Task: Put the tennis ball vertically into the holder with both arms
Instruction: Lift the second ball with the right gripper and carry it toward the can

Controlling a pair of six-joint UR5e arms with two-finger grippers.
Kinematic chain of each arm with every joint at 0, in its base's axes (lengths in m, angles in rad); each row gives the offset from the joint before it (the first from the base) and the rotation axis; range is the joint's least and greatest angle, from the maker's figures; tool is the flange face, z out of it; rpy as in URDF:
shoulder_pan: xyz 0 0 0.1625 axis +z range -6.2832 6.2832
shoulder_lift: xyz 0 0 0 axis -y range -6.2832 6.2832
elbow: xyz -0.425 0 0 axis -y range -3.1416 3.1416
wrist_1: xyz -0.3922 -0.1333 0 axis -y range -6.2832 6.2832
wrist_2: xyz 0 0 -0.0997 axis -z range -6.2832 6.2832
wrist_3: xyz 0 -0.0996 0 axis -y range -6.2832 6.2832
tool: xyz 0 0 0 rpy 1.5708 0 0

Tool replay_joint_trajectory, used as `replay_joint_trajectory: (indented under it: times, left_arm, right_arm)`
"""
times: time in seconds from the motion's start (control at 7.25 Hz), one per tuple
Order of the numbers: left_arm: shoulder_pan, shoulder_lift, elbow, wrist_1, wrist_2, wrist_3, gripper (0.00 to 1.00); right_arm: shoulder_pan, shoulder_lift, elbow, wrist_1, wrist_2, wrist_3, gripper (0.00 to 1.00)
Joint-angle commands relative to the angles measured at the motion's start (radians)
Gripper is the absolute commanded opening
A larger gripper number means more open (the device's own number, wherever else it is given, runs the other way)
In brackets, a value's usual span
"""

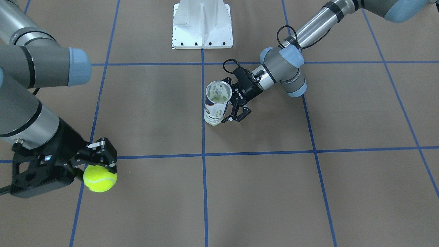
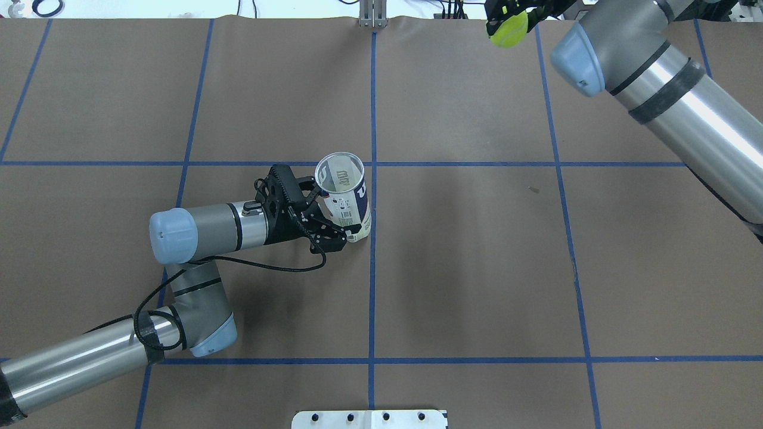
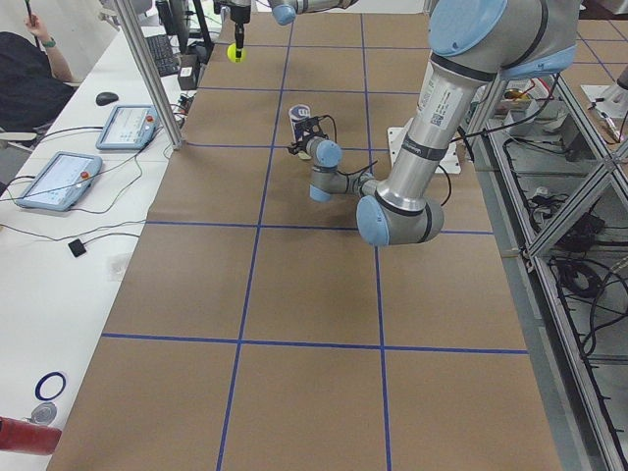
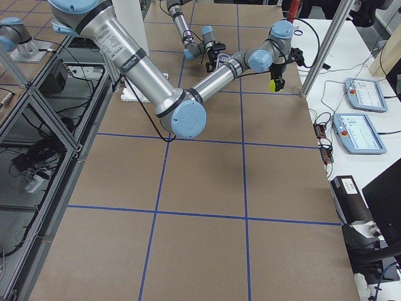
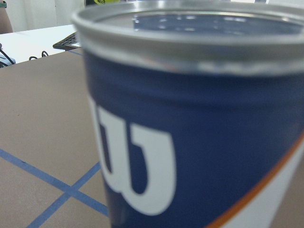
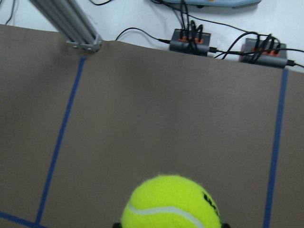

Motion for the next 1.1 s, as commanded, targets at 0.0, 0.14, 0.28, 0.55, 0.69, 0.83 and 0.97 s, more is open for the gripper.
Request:
replay_joint_trajectory:
  times: [0.0,0.14,0.28,0.55,0.69,0.83,0.97]
  left_arm:
    - [0.003,0.005,-0.004,-0.002,-0.001,-0.002,0.99]
    - [0.003,0.006,-0.004,-0.001,-0.001,-0.002,0.99]
    - [0.003,0.006,-0.007,-0.002,-0.001,-0.002,0.99]
    - [0.006,0.003,-0.010,-0.002,-0.001,-0.002,0.99]
    - [0.007,-0.002,-0.010,-0.001,-0.001,-0.002,0.99]
    - [0.007,0.000,-0.010,-0.001,-0.001,-0.002,0.99]
    - [0.007,0.003,-0.010,-0.002,-0.001,-0.002,0.99]
  right_arm:
    - [-0.058,0.008,0.106,-0.026,0.014,0.125,0.00]
    - [-0.066,0.008,0.122,-0.028,0.014,0.143,0.00]
    - [-0.072,0.010,0.139,-0.043,0.014,0.144,0.00]
    - [-0.085,0.008,0.157,-0.049,0.017,0.145,0.00]
    - [-0.091,0.008,0.168,-0.049,0.019,0.162,0.00]
    - [-0.097,0.008,0.180,-0.049,0.019,0.186,0.00]
    - [-0.105,0.010,0.193,-0.049,0.019,0.194,0.00]
